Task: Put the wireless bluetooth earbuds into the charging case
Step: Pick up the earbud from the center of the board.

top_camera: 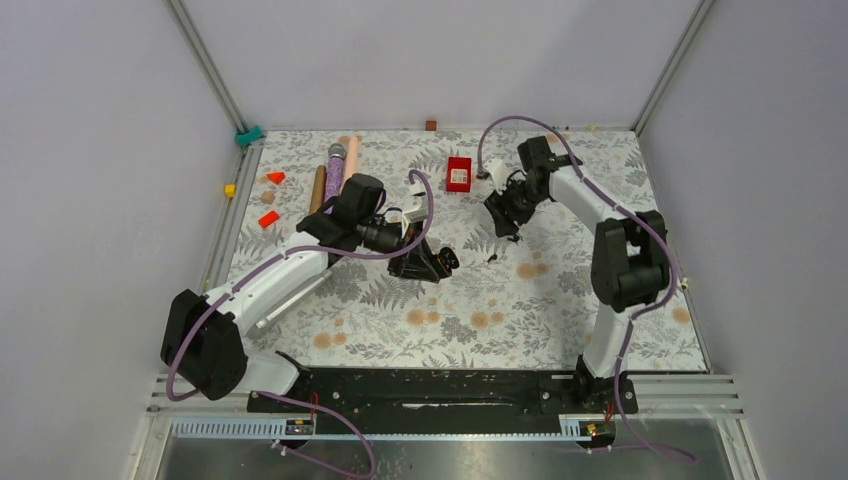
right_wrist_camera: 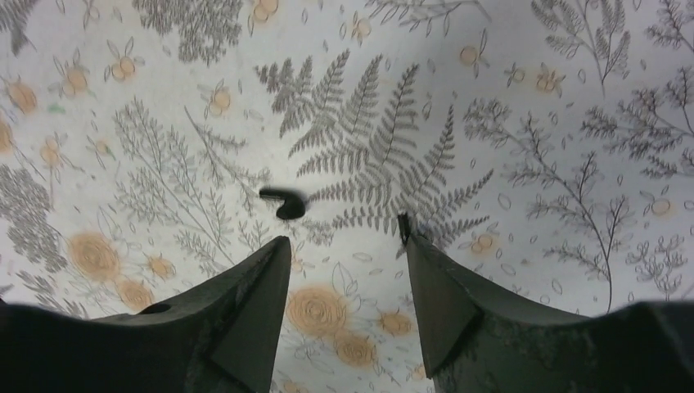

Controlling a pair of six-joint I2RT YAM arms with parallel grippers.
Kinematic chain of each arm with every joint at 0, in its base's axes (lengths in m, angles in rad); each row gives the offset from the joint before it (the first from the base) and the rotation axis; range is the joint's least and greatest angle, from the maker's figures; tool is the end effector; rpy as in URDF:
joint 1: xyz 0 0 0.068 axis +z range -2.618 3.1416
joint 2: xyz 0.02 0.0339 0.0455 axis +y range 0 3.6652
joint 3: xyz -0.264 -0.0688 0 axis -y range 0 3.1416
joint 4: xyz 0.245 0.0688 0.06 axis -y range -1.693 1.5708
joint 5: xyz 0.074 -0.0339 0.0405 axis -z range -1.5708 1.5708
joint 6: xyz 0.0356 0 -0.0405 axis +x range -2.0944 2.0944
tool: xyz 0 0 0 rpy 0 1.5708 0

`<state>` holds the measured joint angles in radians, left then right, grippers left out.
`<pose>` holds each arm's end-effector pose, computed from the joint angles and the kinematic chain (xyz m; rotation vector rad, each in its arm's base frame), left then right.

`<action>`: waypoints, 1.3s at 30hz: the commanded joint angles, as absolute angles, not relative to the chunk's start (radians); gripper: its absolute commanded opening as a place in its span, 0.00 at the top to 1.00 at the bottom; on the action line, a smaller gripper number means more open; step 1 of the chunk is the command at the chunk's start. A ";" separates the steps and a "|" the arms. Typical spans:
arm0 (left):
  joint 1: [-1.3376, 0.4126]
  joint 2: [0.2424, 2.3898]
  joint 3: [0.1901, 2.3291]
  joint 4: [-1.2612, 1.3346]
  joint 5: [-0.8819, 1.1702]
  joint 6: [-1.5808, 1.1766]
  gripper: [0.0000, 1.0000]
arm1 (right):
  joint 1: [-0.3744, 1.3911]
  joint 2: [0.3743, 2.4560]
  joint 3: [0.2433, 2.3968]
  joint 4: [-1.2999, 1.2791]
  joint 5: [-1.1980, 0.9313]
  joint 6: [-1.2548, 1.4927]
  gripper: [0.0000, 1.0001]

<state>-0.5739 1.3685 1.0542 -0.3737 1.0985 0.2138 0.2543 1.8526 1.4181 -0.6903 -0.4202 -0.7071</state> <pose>0.2248 -0.1831 0.2962 1.3498 1.6851 -1.4244 0.3708 0.1114 0.2223 -1.3078 2.2371 0.4061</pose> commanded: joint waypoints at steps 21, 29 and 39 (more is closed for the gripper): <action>-0.568 1.340 1.084 -0.362 1.119 0.236 1.00 | 0.278 2.121 1.611 -0.957 -0.521 -0.420 0.43; -0.568 1.343 1.082 -0.362 1.119 0.238 1.00 | 0.283 2.152 1.635 -0.959 -0.460 -0.363 0.44; -0.568 1.342 1.083 -0.361 1.117 0.238 1.00 | 0.306 2.168 1.651 -0.957 -0.433 -0.326 0.46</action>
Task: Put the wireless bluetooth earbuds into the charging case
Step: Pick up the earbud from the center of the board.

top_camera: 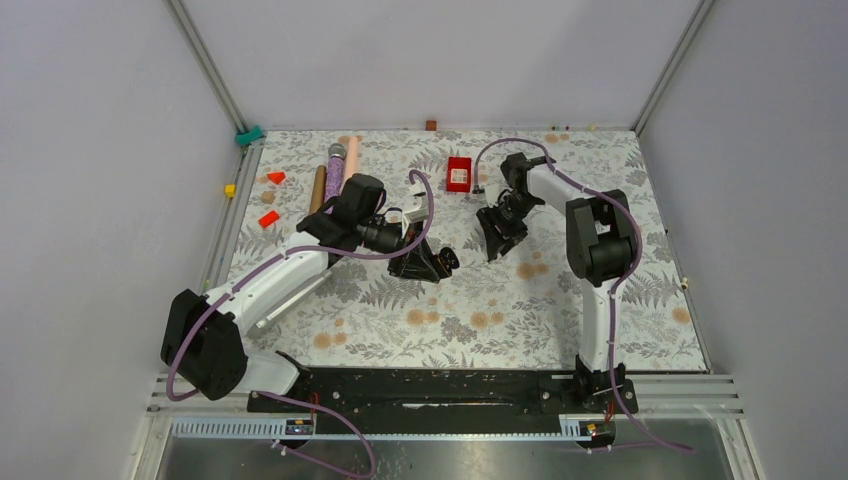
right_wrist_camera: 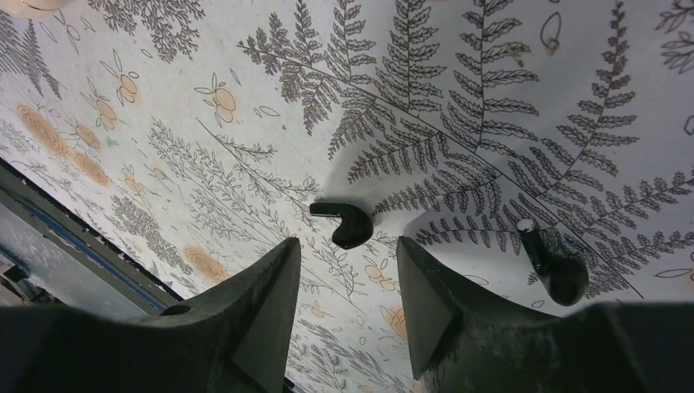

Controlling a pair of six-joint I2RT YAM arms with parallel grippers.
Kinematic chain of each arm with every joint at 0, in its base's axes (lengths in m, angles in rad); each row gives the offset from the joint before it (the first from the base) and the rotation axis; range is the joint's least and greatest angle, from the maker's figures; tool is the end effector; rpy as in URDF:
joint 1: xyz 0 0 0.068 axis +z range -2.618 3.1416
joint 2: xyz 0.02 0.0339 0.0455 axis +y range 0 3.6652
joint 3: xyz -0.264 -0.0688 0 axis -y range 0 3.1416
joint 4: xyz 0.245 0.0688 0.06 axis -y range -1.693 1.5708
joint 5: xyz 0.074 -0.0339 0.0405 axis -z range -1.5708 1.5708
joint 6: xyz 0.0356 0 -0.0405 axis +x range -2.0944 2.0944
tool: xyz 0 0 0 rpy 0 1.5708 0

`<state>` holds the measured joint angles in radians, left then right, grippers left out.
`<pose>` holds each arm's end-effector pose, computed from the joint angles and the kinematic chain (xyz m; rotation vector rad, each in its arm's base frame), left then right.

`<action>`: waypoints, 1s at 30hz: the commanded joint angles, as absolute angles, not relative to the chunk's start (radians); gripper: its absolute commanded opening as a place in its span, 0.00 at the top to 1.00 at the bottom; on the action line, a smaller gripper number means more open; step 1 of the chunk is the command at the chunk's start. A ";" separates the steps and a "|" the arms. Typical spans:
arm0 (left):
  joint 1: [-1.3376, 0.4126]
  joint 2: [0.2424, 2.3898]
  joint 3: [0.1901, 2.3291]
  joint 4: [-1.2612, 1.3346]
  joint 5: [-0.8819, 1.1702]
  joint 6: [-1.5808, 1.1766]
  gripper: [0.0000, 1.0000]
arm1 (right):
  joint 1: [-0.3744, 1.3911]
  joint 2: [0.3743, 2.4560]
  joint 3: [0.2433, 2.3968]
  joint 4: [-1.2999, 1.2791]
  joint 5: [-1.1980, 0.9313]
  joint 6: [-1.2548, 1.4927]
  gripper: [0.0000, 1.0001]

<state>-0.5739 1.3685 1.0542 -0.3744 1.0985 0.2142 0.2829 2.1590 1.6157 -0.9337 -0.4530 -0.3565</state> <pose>0.2248 -0.1831 0.2961 1.3500 1.6854 -1.4245 0.3962 0.1314 0.1523 -0.9598 2.7974 0.6760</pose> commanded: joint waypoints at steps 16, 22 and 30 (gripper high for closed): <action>-0.567 1.335 1.082 -0.361 1.116 0.239 1.00 | 0.323 2.174 1.643 -0.939 -0.397 -0.304 0.53; -0.567 1.336 1.082 -0.362 1.115 0.238 1.00 | 0.323 2.193 1.666 -0.961 -0.396 -0.305 0.55; -0.567 1.341 1.084 -0.362 1.116 0.239 1.00 | 0.342 2.206 1.684 -0.967 -0.367 -0.304 0.62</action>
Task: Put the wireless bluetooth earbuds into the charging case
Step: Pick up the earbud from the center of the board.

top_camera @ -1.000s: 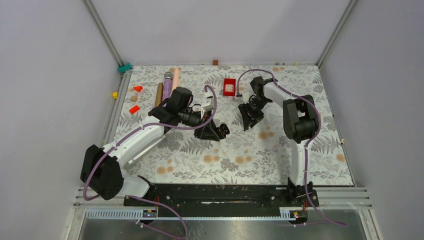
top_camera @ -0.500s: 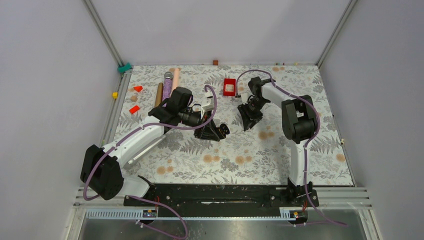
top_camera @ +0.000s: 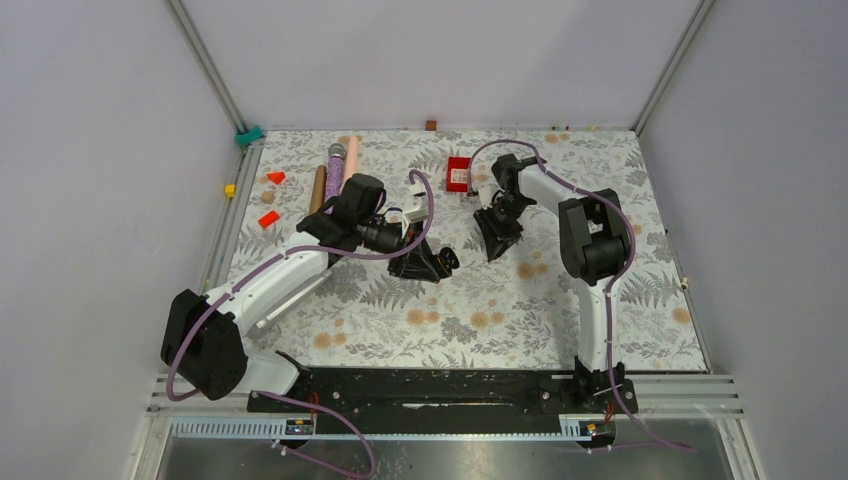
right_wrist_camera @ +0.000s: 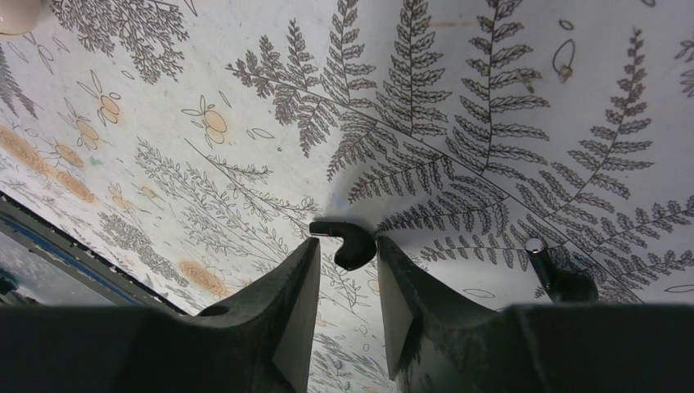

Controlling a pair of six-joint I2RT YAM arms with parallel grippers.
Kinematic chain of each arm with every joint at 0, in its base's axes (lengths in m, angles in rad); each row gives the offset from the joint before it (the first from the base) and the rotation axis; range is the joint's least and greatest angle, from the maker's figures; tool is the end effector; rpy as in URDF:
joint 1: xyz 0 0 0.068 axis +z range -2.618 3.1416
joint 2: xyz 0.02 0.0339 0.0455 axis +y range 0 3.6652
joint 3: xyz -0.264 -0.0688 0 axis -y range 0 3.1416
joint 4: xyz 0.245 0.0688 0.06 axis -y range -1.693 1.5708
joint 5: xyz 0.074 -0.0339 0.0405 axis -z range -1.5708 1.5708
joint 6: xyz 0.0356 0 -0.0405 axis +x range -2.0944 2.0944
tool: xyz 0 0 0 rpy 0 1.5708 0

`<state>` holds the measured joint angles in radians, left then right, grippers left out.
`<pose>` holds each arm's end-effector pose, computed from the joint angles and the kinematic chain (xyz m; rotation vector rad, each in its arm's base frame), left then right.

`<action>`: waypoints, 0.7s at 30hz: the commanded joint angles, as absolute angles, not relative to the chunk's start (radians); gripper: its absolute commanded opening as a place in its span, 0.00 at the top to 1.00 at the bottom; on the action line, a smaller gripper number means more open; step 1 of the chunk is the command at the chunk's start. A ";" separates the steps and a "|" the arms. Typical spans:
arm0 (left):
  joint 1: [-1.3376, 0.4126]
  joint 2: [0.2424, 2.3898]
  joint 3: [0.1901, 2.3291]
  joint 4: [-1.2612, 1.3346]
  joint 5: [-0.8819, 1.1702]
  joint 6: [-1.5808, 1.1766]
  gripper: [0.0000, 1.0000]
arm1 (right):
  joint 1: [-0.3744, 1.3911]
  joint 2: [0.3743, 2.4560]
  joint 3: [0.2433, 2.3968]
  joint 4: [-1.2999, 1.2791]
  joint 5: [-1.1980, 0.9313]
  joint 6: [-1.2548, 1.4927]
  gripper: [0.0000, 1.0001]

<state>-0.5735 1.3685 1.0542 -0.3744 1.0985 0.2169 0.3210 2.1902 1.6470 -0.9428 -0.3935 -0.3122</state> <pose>0.2248 -0.1830 0.2961 1.3514 1.6832 -1.4228 0.3971 0.1464 0.1467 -0.9584 2.8439 0.5987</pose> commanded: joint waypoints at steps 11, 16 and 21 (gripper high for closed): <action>-0.568 1.336 1.082 -0.362 1.116 0.239 1.00 | 0.338 2.190 1.664 -0.965 -0.400 -0.330 0.65; -0.567 1.336 1.083 -0.362 1.117 0.238 1.00 | 0.334 2.187 1.661 -0.967 -0.433 -0.331 0.64; -0.567 1.334 1.084 -0.361 1.116 0.238 1.00 | 0.333 2.184 1.655 -0.967 -0.435 -0.333 0.64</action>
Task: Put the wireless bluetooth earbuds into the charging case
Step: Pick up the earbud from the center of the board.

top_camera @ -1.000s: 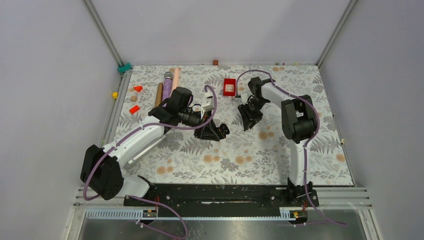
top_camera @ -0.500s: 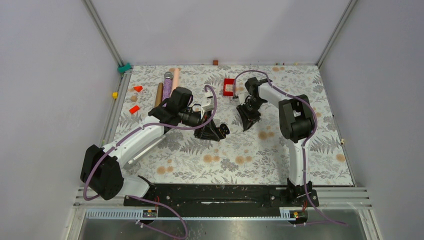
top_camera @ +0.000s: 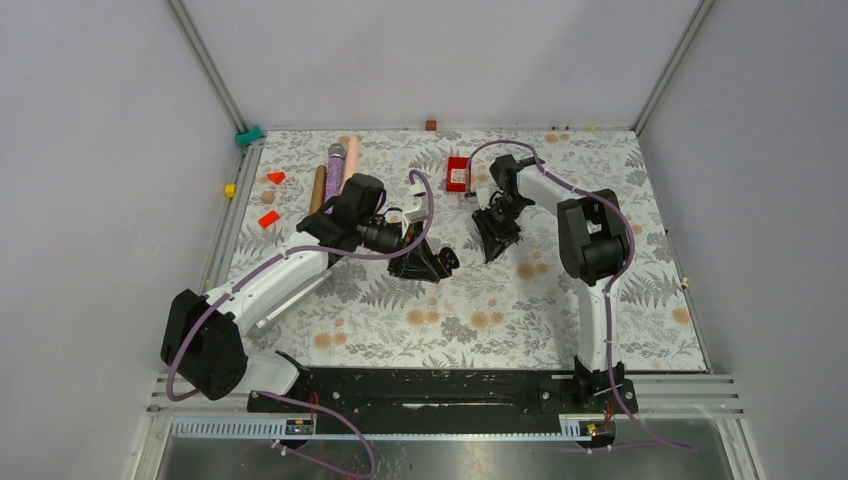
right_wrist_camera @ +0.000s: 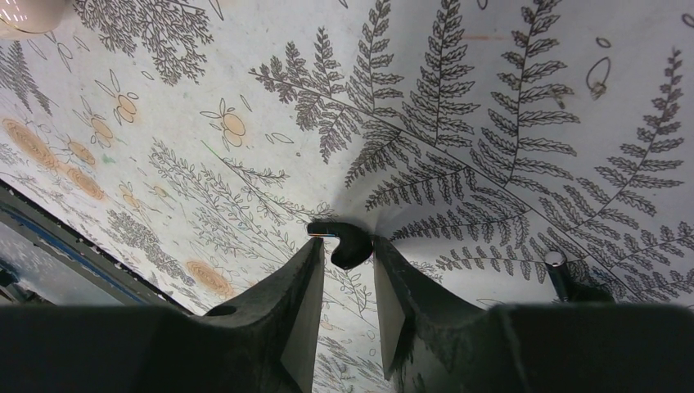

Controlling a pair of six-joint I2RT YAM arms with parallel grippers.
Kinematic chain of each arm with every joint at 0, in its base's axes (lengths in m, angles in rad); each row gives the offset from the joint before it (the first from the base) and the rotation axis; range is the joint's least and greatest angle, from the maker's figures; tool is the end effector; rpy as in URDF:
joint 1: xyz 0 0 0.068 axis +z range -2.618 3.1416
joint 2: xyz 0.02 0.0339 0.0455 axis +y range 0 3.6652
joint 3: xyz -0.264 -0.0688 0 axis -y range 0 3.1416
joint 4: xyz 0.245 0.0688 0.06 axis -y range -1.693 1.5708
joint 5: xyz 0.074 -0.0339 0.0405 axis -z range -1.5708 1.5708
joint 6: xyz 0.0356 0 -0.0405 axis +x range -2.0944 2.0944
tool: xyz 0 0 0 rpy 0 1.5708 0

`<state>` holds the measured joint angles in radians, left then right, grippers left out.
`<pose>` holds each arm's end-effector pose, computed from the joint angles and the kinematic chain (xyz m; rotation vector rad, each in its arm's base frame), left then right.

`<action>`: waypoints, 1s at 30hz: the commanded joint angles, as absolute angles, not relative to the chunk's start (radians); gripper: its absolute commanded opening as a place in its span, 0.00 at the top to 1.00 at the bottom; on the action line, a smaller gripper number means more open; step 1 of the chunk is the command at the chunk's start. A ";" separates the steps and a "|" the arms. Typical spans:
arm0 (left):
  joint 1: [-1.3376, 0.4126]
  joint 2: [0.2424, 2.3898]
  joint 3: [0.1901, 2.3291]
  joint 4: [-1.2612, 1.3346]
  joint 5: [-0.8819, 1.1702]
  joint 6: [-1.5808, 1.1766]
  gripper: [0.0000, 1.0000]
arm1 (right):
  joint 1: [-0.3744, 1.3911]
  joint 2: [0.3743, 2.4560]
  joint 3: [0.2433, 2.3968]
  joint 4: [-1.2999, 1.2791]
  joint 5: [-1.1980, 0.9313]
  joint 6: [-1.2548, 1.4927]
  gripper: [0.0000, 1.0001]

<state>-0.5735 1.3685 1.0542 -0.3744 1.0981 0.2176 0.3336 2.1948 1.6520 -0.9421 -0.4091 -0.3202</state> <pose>0.2249 -0.1830 0.2961 1.3517 1.6828 -1.4219 0.3962 0.1523 0.1463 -0.9874 2.8289 0.6224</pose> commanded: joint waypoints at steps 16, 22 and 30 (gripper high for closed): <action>-0.567 1.335 1.083 -0.362 1.115 0.238 1.00 | 0.329 2.182 1.651 -0.981 -0.453 -0.357 0.80; -0.566 1.344 1.082 -0.363 1.104 0.239 1.00 | 0.323 2.129 1.637 -0.964 -0.456 -0.371 0.78; -0.568 1.365 1.068 -0.296 0.977 0.169 1.00 | 0.322 1.886 1.621 -0.883 -0.313 -0.295 0.80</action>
